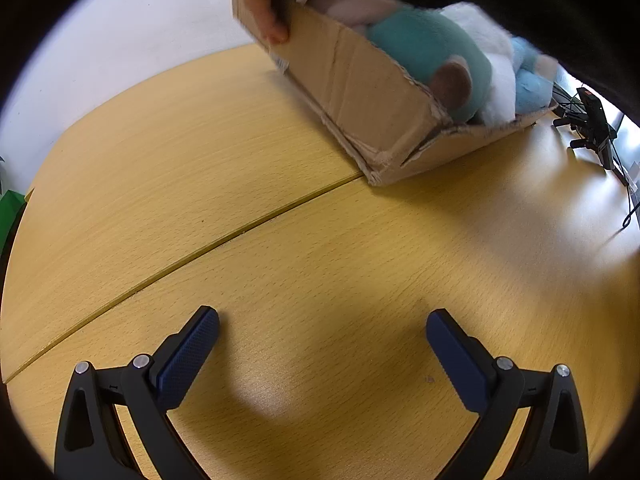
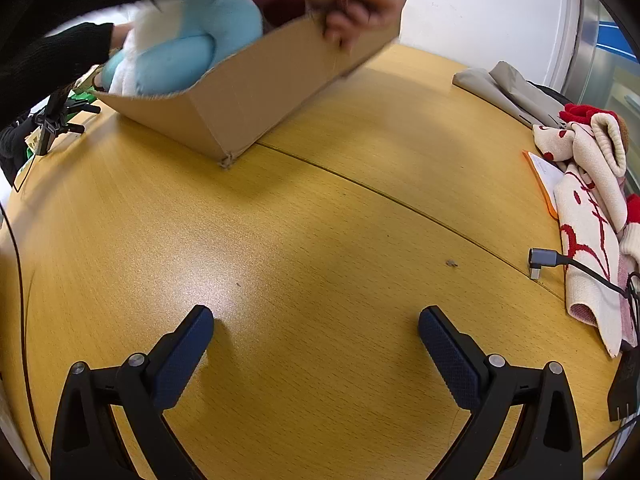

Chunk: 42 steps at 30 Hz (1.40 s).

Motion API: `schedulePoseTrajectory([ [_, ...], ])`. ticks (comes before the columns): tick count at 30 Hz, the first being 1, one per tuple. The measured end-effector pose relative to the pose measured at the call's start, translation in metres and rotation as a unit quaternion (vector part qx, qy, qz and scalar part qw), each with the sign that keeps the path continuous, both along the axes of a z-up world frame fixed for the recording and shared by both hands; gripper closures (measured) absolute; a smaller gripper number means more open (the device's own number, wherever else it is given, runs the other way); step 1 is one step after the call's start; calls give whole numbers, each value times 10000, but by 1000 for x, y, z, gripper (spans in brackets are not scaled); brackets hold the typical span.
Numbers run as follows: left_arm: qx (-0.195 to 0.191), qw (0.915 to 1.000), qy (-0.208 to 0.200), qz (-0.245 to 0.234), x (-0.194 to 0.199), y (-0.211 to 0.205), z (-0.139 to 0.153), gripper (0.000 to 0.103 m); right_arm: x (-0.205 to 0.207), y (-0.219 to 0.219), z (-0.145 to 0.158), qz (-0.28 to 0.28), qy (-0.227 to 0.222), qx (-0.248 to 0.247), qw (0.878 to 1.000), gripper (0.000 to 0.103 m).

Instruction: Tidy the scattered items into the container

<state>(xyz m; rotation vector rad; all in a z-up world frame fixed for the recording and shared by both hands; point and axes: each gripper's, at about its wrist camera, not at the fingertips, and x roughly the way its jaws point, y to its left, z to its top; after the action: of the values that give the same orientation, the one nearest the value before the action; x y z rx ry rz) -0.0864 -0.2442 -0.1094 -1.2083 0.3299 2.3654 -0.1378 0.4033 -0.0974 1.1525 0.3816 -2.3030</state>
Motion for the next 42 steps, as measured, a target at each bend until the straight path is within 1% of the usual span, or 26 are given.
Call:
schedulePoseTrajectory([
  [20,-2,10000,0,-14,1,1,0,0,0,0,0,-18,0,2,10000,0],
  [21,1,10000,-4,-15,0,-8,3,0,0,0,0,-17,0,1,10000,0],
  [42,2,10000,1,-25,6,-11,5,0,1,0,0,-18,2,1,10000,0],
])
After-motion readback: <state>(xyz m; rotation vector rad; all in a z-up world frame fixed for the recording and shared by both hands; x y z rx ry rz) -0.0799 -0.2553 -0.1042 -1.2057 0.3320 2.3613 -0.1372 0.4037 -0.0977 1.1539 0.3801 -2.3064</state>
